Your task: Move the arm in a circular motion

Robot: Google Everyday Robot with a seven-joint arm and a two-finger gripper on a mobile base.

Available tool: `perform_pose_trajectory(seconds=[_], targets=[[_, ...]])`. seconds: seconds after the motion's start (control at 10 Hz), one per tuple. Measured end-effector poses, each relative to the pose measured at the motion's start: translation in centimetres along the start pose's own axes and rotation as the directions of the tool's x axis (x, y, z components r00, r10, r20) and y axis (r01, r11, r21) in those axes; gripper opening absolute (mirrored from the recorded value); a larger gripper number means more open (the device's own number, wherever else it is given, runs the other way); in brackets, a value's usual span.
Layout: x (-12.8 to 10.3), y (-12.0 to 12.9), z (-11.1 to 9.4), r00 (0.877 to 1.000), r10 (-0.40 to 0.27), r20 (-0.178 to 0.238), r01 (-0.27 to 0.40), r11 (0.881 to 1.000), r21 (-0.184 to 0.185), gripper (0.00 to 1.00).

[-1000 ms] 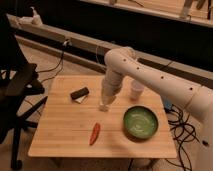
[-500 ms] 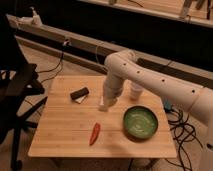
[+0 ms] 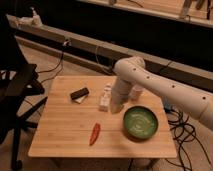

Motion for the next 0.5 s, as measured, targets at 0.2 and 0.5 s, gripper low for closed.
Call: perform_pose_trajectory(seconds=[0.2, 0.5], targets=[[4.1, 2.6, -1.1, 0.995, 0.097, 0.017, -0.097, 0.995, 0.015, 0.00], [10.2, 5.2, -4.0, 0.980, 0.200, 0.018, -0.201, 0.978, 0.058, 0.00]])
